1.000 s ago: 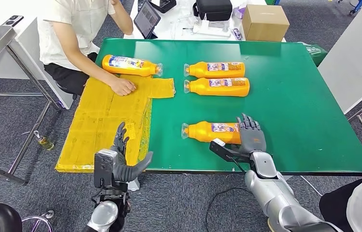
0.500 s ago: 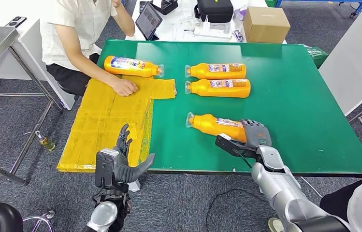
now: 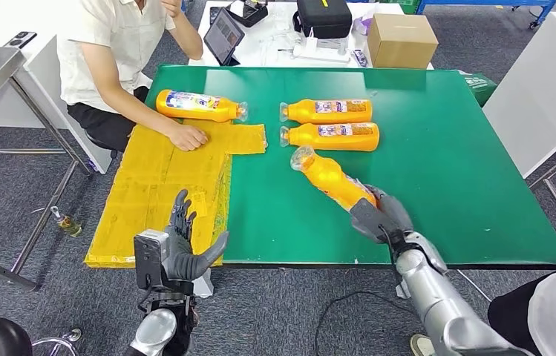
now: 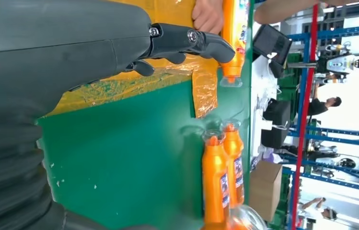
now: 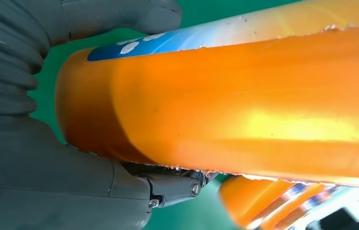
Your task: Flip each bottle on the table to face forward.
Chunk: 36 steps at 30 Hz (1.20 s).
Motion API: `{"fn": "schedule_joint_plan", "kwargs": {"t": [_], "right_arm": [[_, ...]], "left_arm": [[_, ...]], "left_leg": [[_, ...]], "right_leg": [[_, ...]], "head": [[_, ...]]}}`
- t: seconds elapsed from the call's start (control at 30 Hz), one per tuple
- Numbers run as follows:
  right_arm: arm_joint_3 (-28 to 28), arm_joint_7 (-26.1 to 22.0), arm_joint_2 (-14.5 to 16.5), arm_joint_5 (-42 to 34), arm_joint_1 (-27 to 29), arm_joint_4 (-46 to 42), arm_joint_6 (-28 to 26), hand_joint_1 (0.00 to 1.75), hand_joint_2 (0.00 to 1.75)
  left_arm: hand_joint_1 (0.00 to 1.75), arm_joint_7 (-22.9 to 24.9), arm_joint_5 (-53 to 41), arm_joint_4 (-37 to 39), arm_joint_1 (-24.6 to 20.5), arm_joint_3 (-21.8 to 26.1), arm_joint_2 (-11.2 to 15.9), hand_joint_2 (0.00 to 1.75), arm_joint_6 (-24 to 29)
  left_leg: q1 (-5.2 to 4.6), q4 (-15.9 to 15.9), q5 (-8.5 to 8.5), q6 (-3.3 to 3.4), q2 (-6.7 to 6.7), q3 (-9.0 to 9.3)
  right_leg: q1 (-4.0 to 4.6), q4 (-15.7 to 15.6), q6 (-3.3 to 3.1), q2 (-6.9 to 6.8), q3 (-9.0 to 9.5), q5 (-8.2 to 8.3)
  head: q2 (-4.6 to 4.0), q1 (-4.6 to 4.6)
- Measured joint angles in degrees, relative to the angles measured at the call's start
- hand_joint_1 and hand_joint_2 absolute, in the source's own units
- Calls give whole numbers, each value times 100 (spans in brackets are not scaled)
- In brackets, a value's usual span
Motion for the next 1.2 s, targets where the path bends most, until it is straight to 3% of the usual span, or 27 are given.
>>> {"fn": "schedule_joint_plan", "kwargs": {"t": [0.23,0.4,0.57,0.8,1.2], "right_arm": [[84,-55,287,-780,579,-1183,400,175,175],[531,-138,392,-1147,728,-1827,600,175,175],[1089,-7,506,-1241,745,-2313,596,175,175],[1848,82,720,-1229,745,-2366,470,171,175],[2611,129,963,-1249,707,-2080,446,170,175]], "left_arm": [[0,456,1041,31,43,-17,39,175,-685],[0,609,1359,241,-41,-212,144,175,-1028],[0,457,1077,420,-198,-444,168,175,-957],[0,45,49,434,-449,-683,94,175,-284],[0,-186,273,363,-572,-695,-101,175,-215]], "left_leg": [[5,-1,16,-8,-8,-54],[2,0,22,-6,-14,-94],[3,0,21,-7,-16,-106],[3,0,21,-7,-16,-114],[3,0,21,-7,-17,-118]], "right_leg": [[4,6,-1,-6,-46,2],[-1,9,3,-14,-82,4],[0,9,3,-17,-94,2],[0,9,2,-17,-102,1],[0,9,2,-17,-103,1]], "head": [[0,2],[0,2],[0,0],[0,2],[0,2]]}}
